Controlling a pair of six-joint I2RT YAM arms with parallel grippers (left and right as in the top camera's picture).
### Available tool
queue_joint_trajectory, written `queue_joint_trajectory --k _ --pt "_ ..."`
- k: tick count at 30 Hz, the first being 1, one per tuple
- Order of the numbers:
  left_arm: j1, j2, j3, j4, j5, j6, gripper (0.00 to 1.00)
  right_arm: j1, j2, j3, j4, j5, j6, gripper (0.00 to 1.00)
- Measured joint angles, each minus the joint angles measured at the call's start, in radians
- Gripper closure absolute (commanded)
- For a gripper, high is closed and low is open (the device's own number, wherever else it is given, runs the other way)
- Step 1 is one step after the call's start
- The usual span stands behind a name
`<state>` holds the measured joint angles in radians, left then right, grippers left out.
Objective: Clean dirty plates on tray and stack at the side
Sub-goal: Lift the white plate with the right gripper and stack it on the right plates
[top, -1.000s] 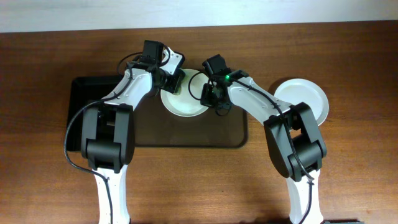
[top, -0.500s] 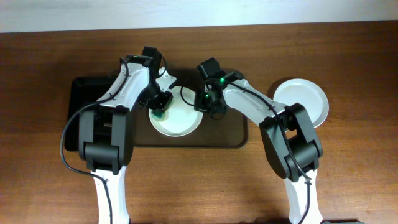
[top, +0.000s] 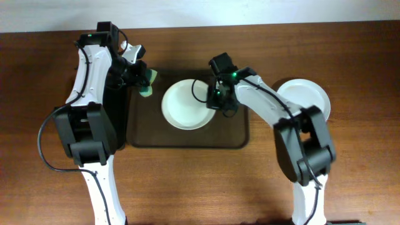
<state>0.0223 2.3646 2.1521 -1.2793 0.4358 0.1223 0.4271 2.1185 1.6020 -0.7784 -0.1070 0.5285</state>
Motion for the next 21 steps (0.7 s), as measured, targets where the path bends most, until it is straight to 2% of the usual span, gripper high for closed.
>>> queue_joint_trajectory --k 4,5,6,10,13,21 --pt "-0.027 0.0 -0.017 0.001 -0.023 -0.011 0.99 0.024 -0.256 -0.002 -0.105 0.402 -0.148 0.96" --pt "-0.033 0.0 -0.027 0.003 -0.026 -0.011 1.0 0.086 -0.274 -0.002 -0.113 0.595 -0.182 0.96" --pt "-0.037 0.0 -0.032 0.004 -0.03 -0.011 1.0 0.12 -0.275 -0.002 -0.113 0.655 -0.195 0.96" --pt "-0.058 0.0 -0.066 0.039 -0.055 -0.011 1.0 0.377 -0.276 -0.002 -0.114 1.166 -0.272 0.96" --pt "-0.06 0.0 -0.075 0.057 -0.063 -0.011 1.0 0.404 -0.276 -0.002 -0.116 1.29 -0.348 0.96" --pt "-0.06 0.0 -0.075 0.072 -0.068 -0.011 1.0 0.437 -0.276 -0.002 -0.077 1.409 -0.547 0.96"
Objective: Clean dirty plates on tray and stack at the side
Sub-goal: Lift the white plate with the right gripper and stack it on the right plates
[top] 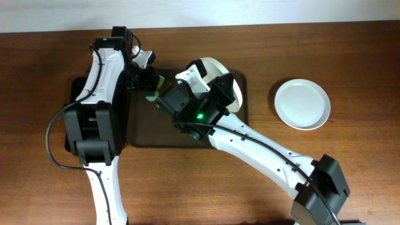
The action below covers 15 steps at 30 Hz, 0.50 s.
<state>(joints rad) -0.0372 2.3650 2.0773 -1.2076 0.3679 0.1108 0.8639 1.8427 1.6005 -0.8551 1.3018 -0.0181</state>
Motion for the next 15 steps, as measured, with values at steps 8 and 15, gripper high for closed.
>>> queue_joint_trajectory --k 8,15 --pt "0.0 0.0 0.0 0.0 -0.002 0.0 0.99 0.005 0.0 0.0 0.08 0.06 -0.307 0.96" --pt "0.0 0.0 0.0 0.0 -0.002 0.0 1.0 0.005 0.0 0.0 0.108 0.067 -0.323 0.96"
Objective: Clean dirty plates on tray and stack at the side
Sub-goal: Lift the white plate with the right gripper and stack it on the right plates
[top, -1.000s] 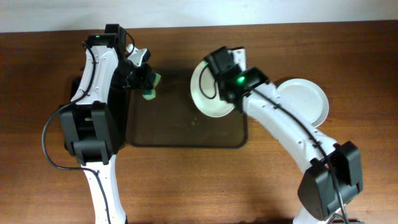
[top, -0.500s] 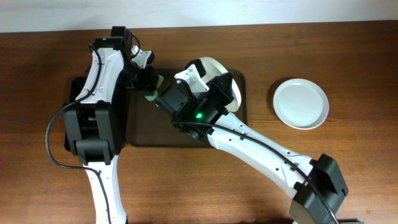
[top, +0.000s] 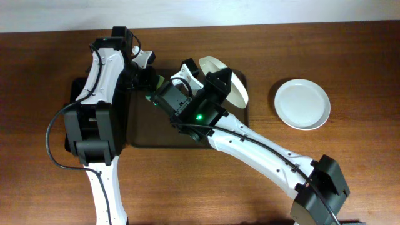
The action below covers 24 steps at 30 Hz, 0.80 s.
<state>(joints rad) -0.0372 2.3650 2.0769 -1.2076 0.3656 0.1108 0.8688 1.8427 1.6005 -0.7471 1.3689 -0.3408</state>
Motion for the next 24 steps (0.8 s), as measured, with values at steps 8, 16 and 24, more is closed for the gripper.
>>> queue_joint_trajectory --k 8,16,24 --pt "0.0 0.0 0.0 -0.012 -0.009 0.0 0.99 -0.004 -0.002 0.0 -0.054 -0.173 0.099 0.96" --pt "0.0 0.0 0.0 -0.026 -0.024 0.0 0.99 -0.217 -0.015 0.0 -0.262 -0.933 0.39 0.96" --pt "0.0 0.0 -0.001 -0.026 -0.026 0.0 1.0 -0.895 -0.261 -0.002 -0.319 -1.545 0.528 0.96"
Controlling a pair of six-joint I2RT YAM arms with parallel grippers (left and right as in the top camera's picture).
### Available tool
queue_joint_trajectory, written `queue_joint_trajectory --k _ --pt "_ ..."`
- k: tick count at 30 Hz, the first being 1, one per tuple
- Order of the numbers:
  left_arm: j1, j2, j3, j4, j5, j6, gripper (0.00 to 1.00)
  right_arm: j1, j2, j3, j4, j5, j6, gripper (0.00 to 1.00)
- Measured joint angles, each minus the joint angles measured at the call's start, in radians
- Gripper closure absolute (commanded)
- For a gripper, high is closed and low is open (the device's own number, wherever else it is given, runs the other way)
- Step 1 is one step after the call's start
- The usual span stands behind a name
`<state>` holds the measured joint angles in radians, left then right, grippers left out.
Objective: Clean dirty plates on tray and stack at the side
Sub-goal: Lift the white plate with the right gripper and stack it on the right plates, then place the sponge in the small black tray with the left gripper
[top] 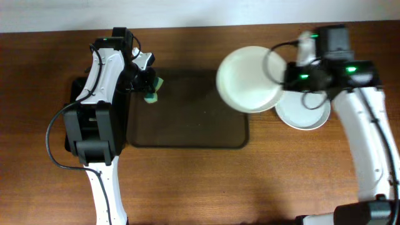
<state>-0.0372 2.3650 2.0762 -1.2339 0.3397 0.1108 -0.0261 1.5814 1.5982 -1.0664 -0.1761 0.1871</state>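
My right gripper (282,76) is shut on the right rim of a white plate (247,78), holding it in the air above the right end of the dark tray (187,122). The held plate partly covers a second white plate (309,115) that lies on the table to the right of the tray. At the tray's far left corner my left gripper (145,82) is shut on a green sponge (153,87). The tray itself carries no plate.
A black block (75,115) lies along the tray's left side under the left arm. The wooden table (187,181) runs on in front of the tray, and a pale wall edge borders it at the back.
The right arm has swung from the tray's back middle to the right, and the plate it holds now hangs over the tray's right end beside the other plate. The left gripper with the sponge barely shifted.
The plate first lay on the tray with my right gripper at its rim and the sponge held at the far left. Then the plate was up and tilted beside the sponge, twice over. Now it hangs at the right, next to the plate on the table.
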Motion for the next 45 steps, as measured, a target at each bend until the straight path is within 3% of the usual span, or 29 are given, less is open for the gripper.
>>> queue_joint_trajectory --k 2,5,9,13,15,16,18,22,24,28,30,33,35,39,42,43,45 --pt "0.0 0.0 0.0 0.0 0.0 0.0 1.0 -0.247 -0.002 -0.069 0.019 0.065 0.072 0.96" --pt "-0.009 0.0 -0.001 0.02 -0.001 0.0 1.0 -0.395 0.002 -0.277 0.131 0.113 0.134 0.96" --pt "-0.026 0.0 -0.003 0.037 0.0 0.0 0.99 -0.415 0.006 -0.459 0.377 0.12 0.155 0.96" --pt "-0.029 0.0 -0.003 0.046 0.0 0.0 0.99 -0.415 0.074 -0.478 0.431 0.119 0.157 0.94" --pt "-0.029 0.0 -0.003 0.05 0.0 0.0 1.0 -0.414 0.141 -0.483 0.452 0.074 0.161 0.87" --pt "-0.033 0.0 -0.003 0.05 0.0 0.0 1.0 -0.41 0.157 -0.484 0.451 0.061 0.164 0.55" --pt "-0.036 0.0 -0.003 0.05 0.0 0.0 1.0 -0.396 0.165 -0.484 0.452 0.049 0.171 0.3" --pt "-0.04 0.0 -0.003 0.035 0.0 -0.003 1.0 -0.368 0.164 -0.46 0.43 -0.074 0.144 0.07" --pt "-0.039 0.005 0.099 -0.079 -0.005 -0.004 1.0 -0.357 0.139 -0.369 0.337 -0.144 0.113 0.01" --pt "-0.027 -0.004 0.528 -0.402 -0.159 -0.046 0.99 -0.2 0.041 -0.235 0.262 -0.175 0.092 0.02" --pt "0.006 -0.021 0.618 -0.449 -0.223 -0.084 0.99 -0.095 0.042 -0.235 0.275 -0.174 0.09 0.02" --pt "0.106 -0.078 0.617 -0.451 -0.254 -0.109 1.0 0.052 0.042 -0.235 0.332 -0.143 0.089 0.02" --pt "0.166 -0.202 0.5 -0.444 -0.27 -0.113 0.99 0.158 0.042 -0.235 0.341 -0.074 0.089 0.02" --pt "0.297 -0.416 0.019 -0.355 -0.319 -0.112 0.99 0.226 0.042 -0.235 0.373 -0.002 0.089 0.02" --pt "0.304 -0.397 -0.299 -0.032 -0.363 -0.112 0.99 0.227 0.042 -0.235 0.367 0.015 0.089 0.02" --pt "0.303 -0.394 -0.39 0.09 -0.377 -0.112 0.85 0.227 0.042 -0.235 0.365 0.018 0.089 0.02" --pt "0.304 -0.393 -0.562 0.318 -0.396 -0.111 0.34 0.227 0.042 -0.235 0.359 0.018 0.089 0.02"
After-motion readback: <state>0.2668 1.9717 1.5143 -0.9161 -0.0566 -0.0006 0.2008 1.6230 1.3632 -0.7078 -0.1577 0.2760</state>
